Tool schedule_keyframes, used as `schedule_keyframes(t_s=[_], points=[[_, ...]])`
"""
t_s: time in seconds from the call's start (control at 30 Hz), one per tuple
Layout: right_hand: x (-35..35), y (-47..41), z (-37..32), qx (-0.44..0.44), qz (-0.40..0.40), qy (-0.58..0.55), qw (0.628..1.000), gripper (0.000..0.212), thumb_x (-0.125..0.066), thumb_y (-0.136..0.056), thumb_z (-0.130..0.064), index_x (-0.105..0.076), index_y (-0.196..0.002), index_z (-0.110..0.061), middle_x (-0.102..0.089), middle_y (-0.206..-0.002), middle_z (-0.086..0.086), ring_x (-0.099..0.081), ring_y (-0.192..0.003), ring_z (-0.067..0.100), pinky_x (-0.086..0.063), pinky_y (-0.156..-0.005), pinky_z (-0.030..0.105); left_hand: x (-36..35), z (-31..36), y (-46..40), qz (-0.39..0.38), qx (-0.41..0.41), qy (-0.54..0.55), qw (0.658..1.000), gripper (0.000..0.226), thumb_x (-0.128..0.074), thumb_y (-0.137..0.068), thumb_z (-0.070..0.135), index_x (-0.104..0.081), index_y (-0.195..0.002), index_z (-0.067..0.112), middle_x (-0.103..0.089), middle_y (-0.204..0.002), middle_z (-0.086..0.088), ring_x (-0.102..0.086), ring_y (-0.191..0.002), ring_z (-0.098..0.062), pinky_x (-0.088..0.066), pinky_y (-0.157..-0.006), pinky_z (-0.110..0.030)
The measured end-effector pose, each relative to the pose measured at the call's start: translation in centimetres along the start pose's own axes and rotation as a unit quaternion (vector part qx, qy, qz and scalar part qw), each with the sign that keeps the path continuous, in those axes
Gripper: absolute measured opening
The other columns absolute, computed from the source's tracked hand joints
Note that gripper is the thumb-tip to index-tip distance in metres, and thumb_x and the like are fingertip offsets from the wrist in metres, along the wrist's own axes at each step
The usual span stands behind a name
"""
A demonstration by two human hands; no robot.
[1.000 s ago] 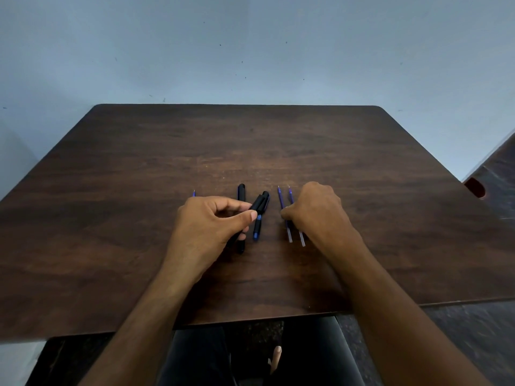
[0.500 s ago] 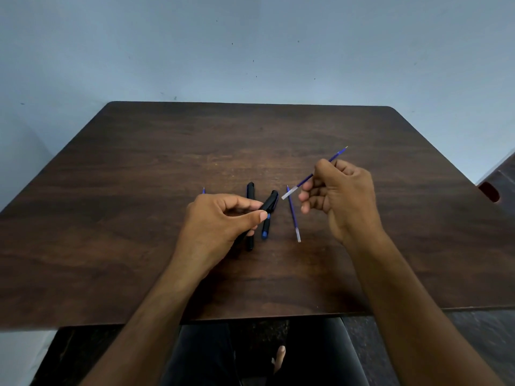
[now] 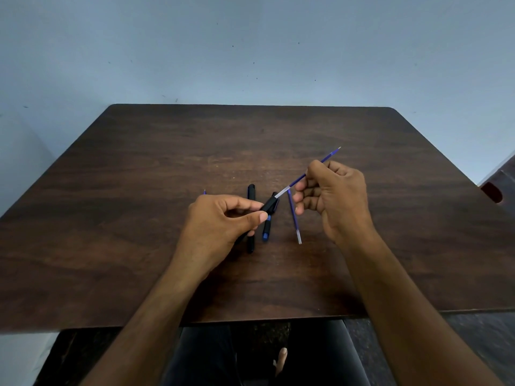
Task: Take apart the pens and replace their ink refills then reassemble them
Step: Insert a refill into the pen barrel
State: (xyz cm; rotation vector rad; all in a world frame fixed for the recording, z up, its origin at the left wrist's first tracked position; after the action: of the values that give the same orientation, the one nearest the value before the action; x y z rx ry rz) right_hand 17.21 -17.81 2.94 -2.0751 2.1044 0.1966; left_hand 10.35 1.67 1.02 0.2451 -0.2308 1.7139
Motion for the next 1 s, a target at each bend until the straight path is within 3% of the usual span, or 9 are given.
schedule_keyframes(t_s=[0.37,0.63,0.9,1.0], points=[[-1.8,0.7,2.7,-0.057,-0.093,0.026,0.994,0.007,-0.062,-0.089,-0.002,-0.064,-0.083,0.001,-0.069,-0.069,0.017,-0.062,-0.052,0.025,-0.050,-0.045,0.032,0.3,0.7,-0.1,0.014,-0.030,-0.030,0.999,0.020,-0.081,-0.079,0.020,-0.074,-0.087,0.037,-0.075,-0.077,0.020,-0.072,-0.068,0.000,-0.051,-0.059,-0.009],[-1.9,1.1,3.4,-0.081,-0.127,0.044,0.988,0.014,-0.069,-0.089,-0.006,-0.069,-0.076,-0.005,-0.071,-0.072,0.021,-0.064,-0.056,0.026,-0.053,-0.049,0.034,0.3,0.2,-0.4,0.017,-0.025,-0.031,0.999,0.019,-0.081,-0.078,0.020,-0.076,-0.091,0.033,-0.077,-0.080,0.016,-0.073,-0.068,-0.005,-0.056,-0.061,-0.015],[-1.6,1.2,3.5,-0.097,-0.133,0.052,0.985,0.009,-0.071,-0.088,-0.005,-0.072,-0.080,-0.001,-0.070,-0.071,0.017,-0.064,-0.057,0.024,-0.053,-0.050,0.034,0.3,0.5,-0.4,0.015,-0.039,-0.043,0.998,0.022,-0.081,-0.078,0.020,-0.074,-0.086,0.039,-0.075,-0.078,0.021,-0.072,-0.067,-0.001,-0.053,-0.059,-0.011],[-1.5,1.2,3.5,-0.105,-0.134,0.039,0.985,0.016,-0.072,-0.088,-0.007,-0.071,-0.092,0.008,-0.071,-0.073,0.017,-0.065,-0.058,0.023,-0.054,-0.051,0.033,0.3,0.5,-0.5,0.015,-0.045,-0.047,0.998,0.022,-0.081,-0.078,0.020,-0.074,-0.086,0.039,-0.075,-0.078,0.022,-0.072,-0.067,0.000,-0.053,-0.059,-0.010]])
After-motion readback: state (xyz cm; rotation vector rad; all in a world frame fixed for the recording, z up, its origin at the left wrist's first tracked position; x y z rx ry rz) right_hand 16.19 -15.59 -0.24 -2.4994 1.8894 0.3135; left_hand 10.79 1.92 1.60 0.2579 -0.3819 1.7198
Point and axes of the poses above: each hand's wrist, its own y-axis away from the middle knuckle, its own x-axis out of the back of the hand, z = x × y, the point moved 8 cm from there along -y, towards the middle knuckle
